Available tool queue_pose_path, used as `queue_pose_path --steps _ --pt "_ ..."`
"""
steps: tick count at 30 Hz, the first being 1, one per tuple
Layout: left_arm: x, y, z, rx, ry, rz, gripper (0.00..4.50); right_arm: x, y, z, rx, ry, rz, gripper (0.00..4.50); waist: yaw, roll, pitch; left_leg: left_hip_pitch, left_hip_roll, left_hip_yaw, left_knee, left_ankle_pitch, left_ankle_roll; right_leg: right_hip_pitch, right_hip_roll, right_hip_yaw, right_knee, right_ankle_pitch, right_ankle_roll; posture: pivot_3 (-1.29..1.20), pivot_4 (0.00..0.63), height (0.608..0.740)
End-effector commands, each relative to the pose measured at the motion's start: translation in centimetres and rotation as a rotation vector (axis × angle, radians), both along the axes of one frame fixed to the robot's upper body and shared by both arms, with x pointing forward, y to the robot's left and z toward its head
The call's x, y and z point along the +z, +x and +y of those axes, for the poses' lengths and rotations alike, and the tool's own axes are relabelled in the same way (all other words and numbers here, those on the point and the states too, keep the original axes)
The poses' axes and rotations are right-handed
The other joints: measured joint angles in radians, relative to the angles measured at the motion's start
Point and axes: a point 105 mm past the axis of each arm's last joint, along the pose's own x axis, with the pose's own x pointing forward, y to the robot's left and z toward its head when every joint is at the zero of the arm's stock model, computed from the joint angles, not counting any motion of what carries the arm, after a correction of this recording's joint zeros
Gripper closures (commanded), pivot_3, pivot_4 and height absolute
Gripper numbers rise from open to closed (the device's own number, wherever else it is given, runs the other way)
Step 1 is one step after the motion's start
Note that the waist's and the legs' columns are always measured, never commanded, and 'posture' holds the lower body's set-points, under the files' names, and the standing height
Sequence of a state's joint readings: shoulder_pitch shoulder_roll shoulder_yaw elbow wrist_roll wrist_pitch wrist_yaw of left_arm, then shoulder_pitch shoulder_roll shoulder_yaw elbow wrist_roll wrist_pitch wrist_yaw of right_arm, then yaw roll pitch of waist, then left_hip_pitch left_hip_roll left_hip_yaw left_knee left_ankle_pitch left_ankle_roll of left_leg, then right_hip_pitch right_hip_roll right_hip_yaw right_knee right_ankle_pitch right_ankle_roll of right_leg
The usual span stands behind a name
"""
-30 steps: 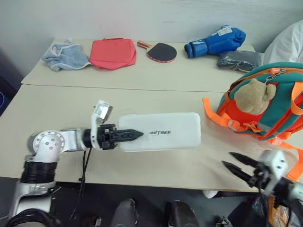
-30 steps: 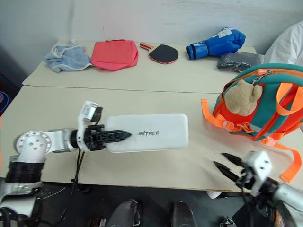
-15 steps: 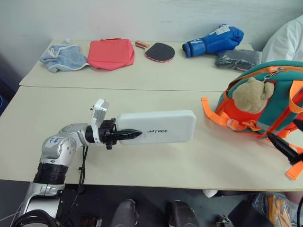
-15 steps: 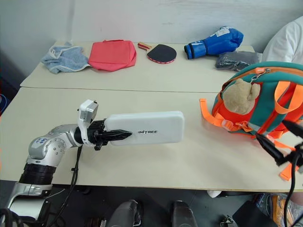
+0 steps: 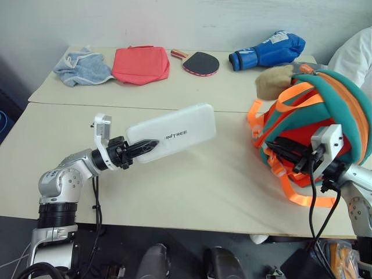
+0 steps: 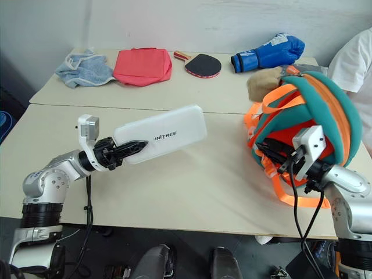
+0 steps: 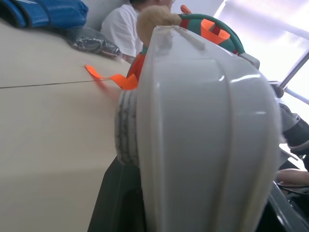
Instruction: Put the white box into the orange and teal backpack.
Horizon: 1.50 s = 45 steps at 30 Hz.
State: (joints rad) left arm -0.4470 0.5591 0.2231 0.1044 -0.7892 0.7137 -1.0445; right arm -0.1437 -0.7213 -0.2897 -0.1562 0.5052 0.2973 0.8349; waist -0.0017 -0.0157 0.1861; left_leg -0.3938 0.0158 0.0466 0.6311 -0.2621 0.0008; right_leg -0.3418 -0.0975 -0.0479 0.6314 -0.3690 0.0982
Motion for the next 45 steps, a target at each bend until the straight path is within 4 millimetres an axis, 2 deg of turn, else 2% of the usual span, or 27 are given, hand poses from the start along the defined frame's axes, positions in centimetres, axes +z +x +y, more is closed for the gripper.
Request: queue_pose_path --steps 1,6,9,12,15,18,23,26,28,31,36,39,42,45 --pt "1.2 -0.6 0.6 0.016 -0.021 -0.055 3.26 0.6 -0.2 0.4 -0.105 0.044 -0.027 3.90 0.000 0.000 0.000 0.000 0.000 0.000 0.000 0.000 0.000 0.000 0.000 0.000 0.000 0.000 0.000 0.00 0.150 0.740" --pt "0.9 -0.9 0.7 0.025 -0.025 -0.048 3.26 0.7 -0.7 2.6 -0.216 0.140 -0.052 3.90 0.000 0.000 0.000 0.000 0.001 -0.002 -0.001 0.001 -0.002 -0.001 0.001 -0.001 0.001 0.000 0.000 0.00 0.150 0.740" --pt "0.8 -1.0 0.6 0.023 -0.022 -0.046 3.26 0.8 -0.5 2.8 -0.302 0.121 -0.070 3.90 -0.003 0.000 0.000 0.000 0.000 -0.001 -0.002 0.001 -0.002 -0.002 0.001 0.000 0.002 0.000 0.000 0.00 0.150 0.740" --pt "0.8 -0.9 0.5 0.021 -0.024 -0.047 3.26 0.2 -0.5 2.4 -0.386 0.095 -0.054 3.32 -0.002 0.000 0.000 0.000 0.000 -0.001 -0.002 0.001 -0.002 -0.002 0.001 0.000 0.001 0.000 0.000 0.00 0.150 0.740" --pt "0.7 -0.7 0.3 0.014 -0.023 -0.048 3.26 0.4 -0.2 1.7 -0.514 0.107 -0.089 2.35 -0.002 0.000 0.000 0.000 0.000 -0.001 -0.003 0.001 -0.002 -0.002 0.001 0.000 0.001 0.000 0.000 0.00 0.150 0.740" --pt "0.7 -0.7 0.1 0.010 -0.026 -0.048 3.26 0.7 0.3 2.2 -0.564 0.129 -0.113 1.37 -0.005 0.000 0.000 -0.001 0.000 -0.001 -0.003 0.001 -0.003 -0.004 0.001 0.000 0.002 0.000 0.000 0.00 0.150 0.740" --pt "0.7 -0.5 -0.4 0.000 -0.030 -0.046 3.26 1.0 1.9 3.2 -0.586 0.173 -0.123 1.37 -0.006 0.000 0.000 -0.006 0.000 0.000 -0.002 0.002 -0.003 -0.011 0.001 0.001 0.007 0.000 0.000 0.00 0.150 0.740" --pt "0.8 -0.5 -0.7 -0.013 -0.026 -0.051 3.26 1.6 3.1 3.3 -0.592 0.269 -0.113 1.37 -0.005 0.000 0.000 -0.012 0.000 0.000 -0.001 0.004 -0.004 -0.017 0.001 0.001 0.013 0.000 0.000 0.00 0.150 0.740" --pt "1.0 -0.4 -0.7 -0.007 -0.034 -0.055 3.26 2.1 4.1 4.0 -0.547 0.229 -0.142 1.37 -0.006 0.000 0.000 -0.012 0.000 0.001 -0.001 0.005 -0.004 -0.018 0.001 0.001 0.014 0.000 0.000 0.00 0.150 0.740" --pt "1.0 -0.2 -0.5 0.012 -0.045 -0.055 3.26 2.7 5.4 4.6 -0.515 0.196 -0.188 1.97 -0.009 0.000 0.000 -0.012 -0.001 0.001 -0.001 0.005 -0.004 -0.018 0.001 0.002 0.014 0.000 0.000 0.00 0.150 0.740" --pt "1.4 0.5 0.0 0.070 -0.079 -0.056 3.26 3.2 6.5 5.8 -0.409 0.174 -0.234 3.63 -0.021 0.000 0.000 -0.012 0.000 0.001 -0.001 0.005 -0.004 -0.018 0.001 0.002 0.015 0.000 0.000 0.00 0.150 0.740" --pt "1.6 1.3 0.9 0.145 -0.094 -0.059 3.26 4.4 5.9 9.0 -0.197 0.227 -0.249 4.49 -0.028 0.000 0.000 -0.012 0.000 0.001 -0.001 0.006 -0.004 -0.018 0.001 0.002 0.015 0.000 0.000 0.00 0.150 0.740" --pt "1.7 2.3 2.1 0.229 -0.099 -0.055 3.26 5.8 4.0 13.0 0.082 0.293 -0.224 4.49 -0.033 0.000 0.000 -0.012 0.000 0.001 -0.001 0.006 -0.004 -0.018 0.002 0.002 0.016 0.000 0.000 0.00 0.150 0.740" --pt "1.5 3.1 3.4 0.305 -0.090 -0.044 3.26 6.6 0.4 16.9 0.394 0.326 -0.153 4.49 -0.034 0.000 0.000 -0.012 0.002 0.001 -0.002 0.006 -0.005 -0.019 0.003 0.001 0.016 0.000 0.000 0.00 0.150 0.740"
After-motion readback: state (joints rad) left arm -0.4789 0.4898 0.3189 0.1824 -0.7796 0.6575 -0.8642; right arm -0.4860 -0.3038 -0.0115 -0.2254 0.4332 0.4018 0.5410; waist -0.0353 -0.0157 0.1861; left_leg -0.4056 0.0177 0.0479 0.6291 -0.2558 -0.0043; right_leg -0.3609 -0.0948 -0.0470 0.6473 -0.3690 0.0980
